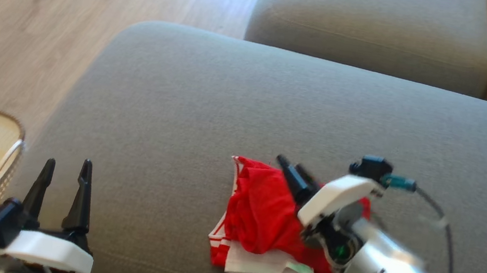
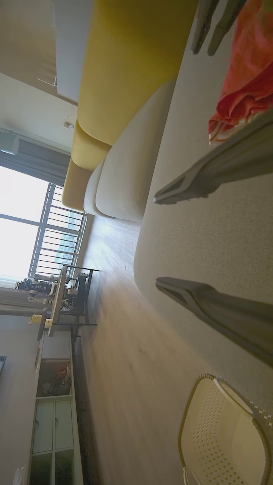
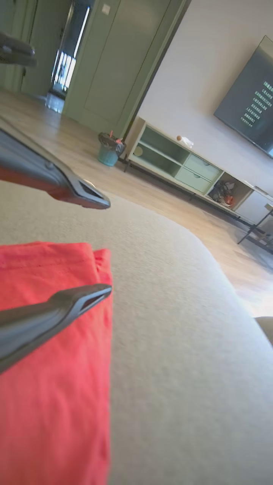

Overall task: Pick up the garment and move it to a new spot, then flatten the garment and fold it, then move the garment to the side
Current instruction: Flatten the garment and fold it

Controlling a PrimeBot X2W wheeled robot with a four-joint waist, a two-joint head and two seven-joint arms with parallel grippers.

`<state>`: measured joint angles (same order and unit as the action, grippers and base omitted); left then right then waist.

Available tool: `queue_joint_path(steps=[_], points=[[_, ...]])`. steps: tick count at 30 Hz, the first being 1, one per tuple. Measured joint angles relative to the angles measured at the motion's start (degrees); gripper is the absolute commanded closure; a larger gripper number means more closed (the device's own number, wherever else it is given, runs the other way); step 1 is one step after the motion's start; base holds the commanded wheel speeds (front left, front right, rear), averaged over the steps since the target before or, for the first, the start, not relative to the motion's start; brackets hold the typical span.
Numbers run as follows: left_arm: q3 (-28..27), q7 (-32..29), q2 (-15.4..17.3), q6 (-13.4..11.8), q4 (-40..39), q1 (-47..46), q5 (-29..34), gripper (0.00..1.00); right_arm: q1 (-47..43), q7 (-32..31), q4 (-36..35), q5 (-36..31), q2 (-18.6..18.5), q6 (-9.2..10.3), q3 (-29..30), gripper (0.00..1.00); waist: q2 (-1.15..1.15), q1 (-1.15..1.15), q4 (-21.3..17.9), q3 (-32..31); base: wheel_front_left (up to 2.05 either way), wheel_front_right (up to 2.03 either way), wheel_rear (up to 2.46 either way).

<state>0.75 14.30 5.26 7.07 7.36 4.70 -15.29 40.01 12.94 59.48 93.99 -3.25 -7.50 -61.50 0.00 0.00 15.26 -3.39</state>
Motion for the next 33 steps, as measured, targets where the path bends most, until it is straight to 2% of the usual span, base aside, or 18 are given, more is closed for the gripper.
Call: queue_joint_path(steps=[5, 7, 9, 12, 15, 17, 20, 24, 27, 30, 33], points=[[-0.5, 0.0, -0.1, 0.0, -1.5, 0.6, 0.0, 0.00, 5.5, 1.1, 7.2, -5.6, -0.7, 0.00, -1.0, 0.00, 0.00, 0.00, -2.9, -0.6, 0.00, 0.00, 0.00], [-0.7, 0.0, -0.2, -0.1, -2.2, 0.6, 0.0, 0.00, 7.2, 1.2, 9.2, -10.1, -2.0, 0.00, -1.1, 0.00, 0.00, 0.00, -4.0, -0.6, 0.00, 0.00, 0.00], [-1.0, 0.0, -0.4, -0.2, -2.8, 0.6, 0.0, 0.00, 9.2, 1.3, 9.7, -13.8, -4.4, 0.00, 1.4, 0.00, 0.00, 0.00, -5.2, -0.5, 0.00, 0.00, 0.00], [-1.4, 0.0, -0.7, -0.5, -3.4, 0.5, -0.1, 0.00, 10.9, 1.3, 8.5, -20.7, -8.0, 0.00, 6.7, 0.00, 0.00, 0.00, -6.9, -0.1, 0.00, 0.00, 0.00], [-1.5, 0.0, -0.9, -0.5, -3.5, 0.5, -0.5, 0.00, 10.2, 1.4, 4.5, -30.3, -11.6, 0.00, 14.0, 0.00, 0.00, 0.00, -8.4, 0.3, 0.00, 0.00, 0.00], [-1.5, 0.0, -1.1, -0.5, -3.6, 0.4, -0.5, 0.00, 7.3, 1.5, 0.4, -36.1, -13.3, 0.00, 20.9, 0.00, 0.00, 0.00, -9.3, 0.6, 0.00, 0.00, 0.00], [-1.7, 0.0, -1.5, -0.5, -3.6, 0.4, -0.5, 0.00, -0.5, 1.5, -6.7, -49.4, -14.9, 0.00, 31.5, 0.00, 0.00, 0.00, -10.3, 1.0, 0.00, 0.00, 0.00], [-1.7, 0.0, -1.7, -0.5, -3.5, 0.3, -0.5, 0.00, -14.5, 1.5, -17.5, -66.5, -13.1, 0.00, 48.0, 0.00, 0.00, 0.00, -11.1, 1.4, 0.00, 0.00, 0.00], [-1.7, 0.0, -1.9, -0.5, -3.3, 0.3, -0.5, 0.00, -24.0, 1.5, -26.2, -77.7, -7.5, 0.00, 58.5, 0.00, 0.00, 0.00, -11.1, 1.5, 0.00, 0.00, 0.00], [-1.7, 0.0, -2.0, -0.5, -3.2, 0.3, -0.5, 0.00, -30.6, 1.5, -33.1, -86.0, -1.7, -0.01, 63.7, 0.00, 0.00, 0.00, -10.9, 1.6, 0.00, 0.00, 0.00], [-1.7, 0.0, -2.0, -0.4, -3.1, 0.3, -0.5, 0.00, -33.9, 0.5, -38.5, -89.6, 0.0, -0.01, 66.1, 0.00, 0.00, 0.00, -10.8, 1.7, 0.00, 0.00, 0.00]])
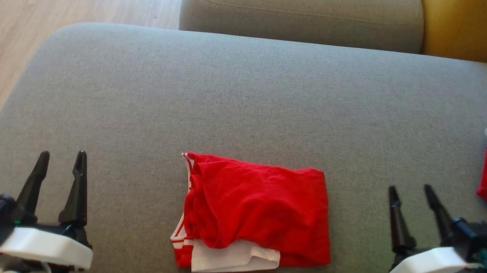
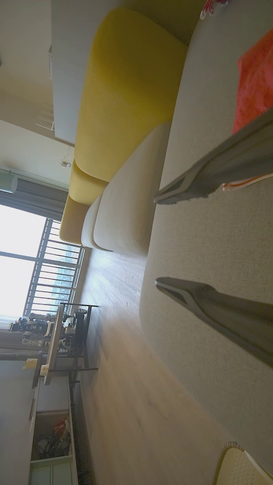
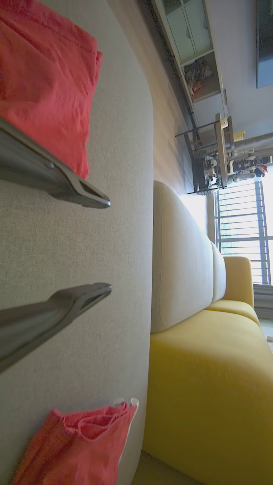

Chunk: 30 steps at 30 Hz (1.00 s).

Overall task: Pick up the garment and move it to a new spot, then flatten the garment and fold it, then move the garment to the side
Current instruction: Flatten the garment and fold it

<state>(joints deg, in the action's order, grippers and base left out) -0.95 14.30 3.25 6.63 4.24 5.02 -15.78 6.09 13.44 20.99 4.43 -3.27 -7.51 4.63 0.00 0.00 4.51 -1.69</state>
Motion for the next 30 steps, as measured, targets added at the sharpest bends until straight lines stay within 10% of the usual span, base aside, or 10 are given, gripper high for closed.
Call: queue_joint_path(steps=[24, 25, 26, 30], points=[[1.6, 0.0, -0.3, 0.5, 2.7, -0.1, 1.0, 0.00, -3.8, -5.2, -11.1, 0.2, 0.4, 0.01, 1.8, 0.00, 0.00, 0.00, 2.3, 0.7, 0.00, 0.00, 0.00], [1.6, 0.0, -0.3, 0.5, 2.7, -0.3, 1.0, 0.00, -3.8, -5.6, -11.1, 0.3, 0.4, 0.01, 1.0, 0.84, 0.00, 0.00, 2.6, 0.9, 0.00, 0.00, 0.00], [1.6, 0.0, -0.3, 0.5, 2.7, -0.6, 1.0, 0.00, -3.8, -6.0, -11.1, 0.2, 0.4, 0.01, -0.1, 1.00, 0.00, 0.00, 3.0, 1.1, 0.00, 0.00, 0.00], [1.6, 0.0, -0.3, 0.5, 2.7, -1.5, 1.0, 0.00, -3.2, -6.4, -10.8, 0.2, 0.5, 0.00, -5.2, 1.00, 0.00, 0.00, 4.7, 1.8, 0.00, 0.00, 0.00]])
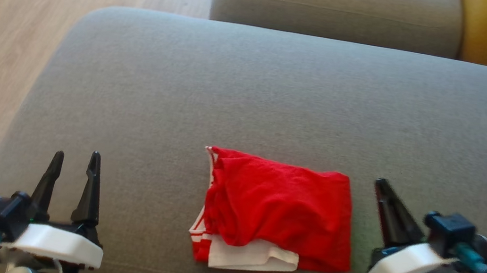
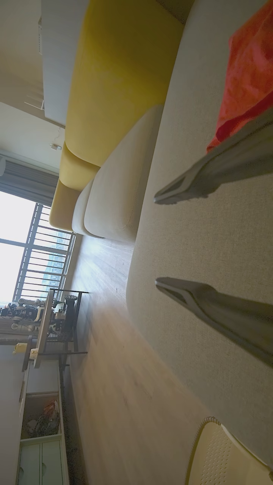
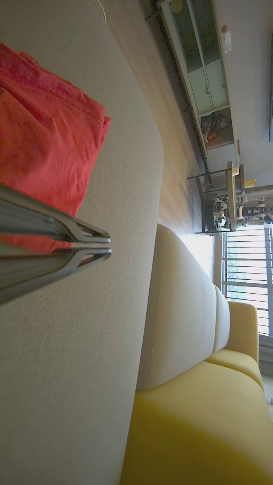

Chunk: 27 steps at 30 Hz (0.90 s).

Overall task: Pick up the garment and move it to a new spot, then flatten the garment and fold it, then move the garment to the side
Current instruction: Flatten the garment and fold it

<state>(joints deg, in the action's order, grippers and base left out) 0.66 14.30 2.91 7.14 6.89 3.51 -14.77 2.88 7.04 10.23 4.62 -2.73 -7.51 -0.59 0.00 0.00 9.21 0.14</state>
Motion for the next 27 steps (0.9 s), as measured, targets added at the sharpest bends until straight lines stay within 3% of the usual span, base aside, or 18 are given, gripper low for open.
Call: queue_joint_path(steps=[7, 20, 27], points=[[0.2, 0.0, 0.0, 0.0, 0.2, -0.2, 0.0, 0.00, 1.7, 0.0, 3.7, 0.5, 0.0, 0.00, -6.7, 1.00, 0.00, 0.00, 3.1, 1.0, 0.00, 0.00, 0.00], [1.4, 0.0, 0.0, 0.0, 0.1, -1.5, 0.0, 0.00, 6.7, -3.5, 21.4, 2.0, -0.2, 0.00, -13.0, 1.00, 0.00, 0.00, 9.1, 2.8, 0.00, 0.00, 0.00], [1.2, 0.0, 0.1, 0.0, 0.1, -1.5, 0.0, 0.00, 8.2, -2.4, 22.5, 7.4, -0.3, 0.00, -18.5, 1.00, 0.00, 0.00, 9.7, 2.6, 0.00, 0.00, 0.00]])
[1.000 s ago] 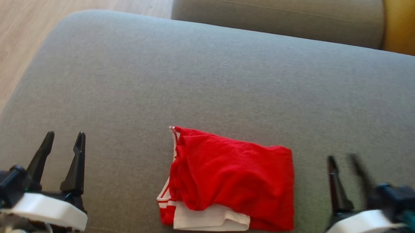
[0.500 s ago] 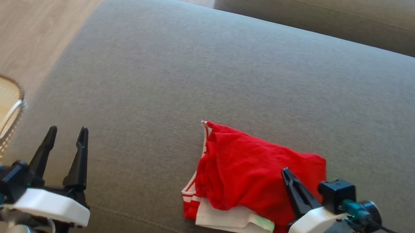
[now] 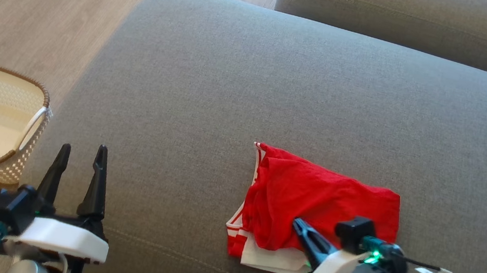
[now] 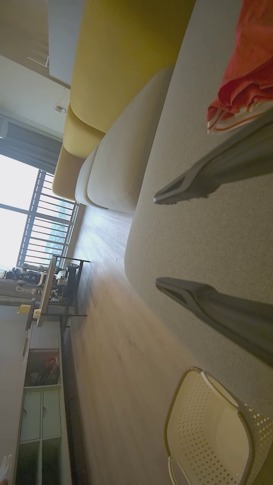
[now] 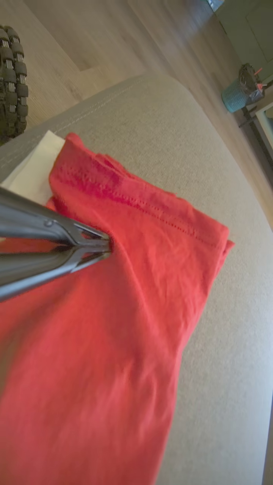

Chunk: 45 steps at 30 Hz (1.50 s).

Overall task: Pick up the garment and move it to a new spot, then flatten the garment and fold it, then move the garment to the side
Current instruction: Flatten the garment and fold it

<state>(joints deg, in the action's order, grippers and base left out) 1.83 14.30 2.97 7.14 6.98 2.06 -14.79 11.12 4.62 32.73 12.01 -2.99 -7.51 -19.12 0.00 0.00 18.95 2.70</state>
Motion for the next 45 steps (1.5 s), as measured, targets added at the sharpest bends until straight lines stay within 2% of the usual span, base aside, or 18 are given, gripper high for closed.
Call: queue_joint_path(steps=[6, 19, 29, 39, 45], points=[[0.4, 0.0, 0.0, 0.0, 0.0, 0.0, 0.0, 0.00, 0.5, -1.4, 1.7, 1.7, 0.0, 0.00, -5.4, 1.00, 0.00, 0.00, 0.2, 0.1, 0.00, 0.00, 0.00], [1.1, 0.0, 0.1, 0.0, 0.4, -0.5, -0.3, 0.00, 7.2, 0.5, 5.9, 7.4, -0.3, 0.00, -10.7, 1.00, 0.00, 0.00, 2.0, 0.7, 0.00, 0.00, 0.00], [1.2, 0.0, 0.1, 0.0, 0.4, -0.6, -0.3, 0.00, 10.6, 4.1, 8.5, 5.0, -0.4, 0.01, -2.8, 1.00, 0.00, 0.00, 2.2, 1.5, 0.00, 0.00, 0.00], [1.8, 0.0, 0.0, 0.0, 0.5, -3.0, -0.7, 0.00, 14.5, 5.1, 15.9, 4.1, -0.5, 0.00, -3.3, 1.00, 0.00, 0.00, 3.6, 3.5, 0.00, 0.00, 0.00], [1.5, 0.0, 0.0, 0.0, 0.8, -3.0, -0.7, 0.00, 15.4, 7.0, 16.9, 5.6, -0.5, 0.00, -4.8, 1.00, 0.00, 0.00, 3.0, 3.0, 0.00, 0.00, 0.00]])
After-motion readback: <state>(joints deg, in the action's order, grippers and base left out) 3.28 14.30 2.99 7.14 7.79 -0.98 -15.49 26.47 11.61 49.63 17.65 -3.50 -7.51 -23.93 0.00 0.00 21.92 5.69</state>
